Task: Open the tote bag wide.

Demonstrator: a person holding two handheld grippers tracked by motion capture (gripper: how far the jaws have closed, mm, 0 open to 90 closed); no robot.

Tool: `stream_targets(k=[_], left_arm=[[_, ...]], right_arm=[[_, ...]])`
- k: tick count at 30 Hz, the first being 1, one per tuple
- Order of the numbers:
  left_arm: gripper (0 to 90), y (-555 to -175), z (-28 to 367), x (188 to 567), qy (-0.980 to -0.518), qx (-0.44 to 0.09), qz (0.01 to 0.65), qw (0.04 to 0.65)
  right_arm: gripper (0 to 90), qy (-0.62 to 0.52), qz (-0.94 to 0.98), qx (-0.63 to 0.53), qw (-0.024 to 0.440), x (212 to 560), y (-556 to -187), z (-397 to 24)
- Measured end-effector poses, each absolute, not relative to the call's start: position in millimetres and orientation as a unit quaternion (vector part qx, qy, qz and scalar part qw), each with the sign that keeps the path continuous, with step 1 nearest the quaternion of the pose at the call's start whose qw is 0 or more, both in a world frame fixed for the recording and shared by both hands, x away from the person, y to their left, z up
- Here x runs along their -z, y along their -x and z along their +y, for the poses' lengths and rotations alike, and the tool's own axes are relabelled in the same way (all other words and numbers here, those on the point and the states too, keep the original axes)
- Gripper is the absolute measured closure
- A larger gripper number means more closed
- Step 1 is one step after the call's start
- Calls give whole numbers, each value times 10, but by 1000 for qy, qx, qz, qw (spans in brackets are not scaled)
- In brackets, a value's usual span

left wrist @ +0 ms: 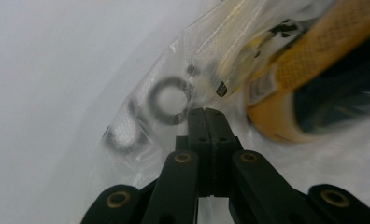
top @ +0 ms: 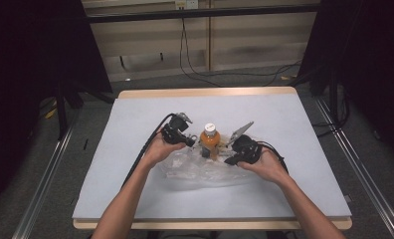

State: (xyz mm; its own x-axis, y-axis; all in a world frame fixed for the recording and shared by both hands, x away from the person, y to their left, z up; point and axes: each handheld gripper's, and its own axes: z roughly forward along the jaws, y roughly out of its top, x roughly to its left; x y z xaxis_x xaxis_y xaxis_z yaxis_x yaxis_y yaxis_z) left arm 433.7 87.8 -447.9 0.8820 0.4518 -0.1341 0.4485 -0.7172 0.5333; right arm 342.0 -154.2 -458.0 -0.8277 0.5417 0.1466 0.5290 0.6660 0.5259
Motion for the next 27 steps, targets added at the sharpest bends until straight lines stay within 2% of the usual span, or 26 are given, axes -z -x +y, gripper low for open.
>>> stream_targets(k=[5, 9, 10, 13, 14, 17, 21, 26, 27], left_arm=[[900, -4353, 859, 4565, -936, -13, 243, 254], [900, -4350, 950, 4621, -930, -8, 259, 261], [900, -4323, 973, 4652, -915, -2, 285, 286], [900, -4334, 1024, 4643, -922, -5, 271, 277], [900, -4315, 1015, 4653, -913, -4, 289, 288], [900, -4301, 1044, 4657, -909, 0, 286, 304], [900, -4286, 1152, 4573, -916, -8, 254, 309], [900, -4227, 1233, 4402, -908, -27, 258, 329], [900, -4215, 1282, 4318, -897, -32, 267, 352]], right_arm=[[900, -285, 911, -299, 0, 4667, -3210, -1614], [900, -248, 923, -293, -9, 4651, -2975, -1640], [900, -245, 923, -295, -13, 4653, -2933, -1643], [900, -233, 927, -292, -26, 4643, -2831, -1666], [900, -230, 929, -290, -31, 4640, -2802, -1671], [900, -214, 933, -286, -32, 4630, -2733, -1662], [900, -221, 931, -290, -30, 4592, -2747, -1674], [900, -245, 916, -317, -11, 4412, -2899, -1752], [900, -248, 915, -318, -6, 4373, -2921, -1756]])
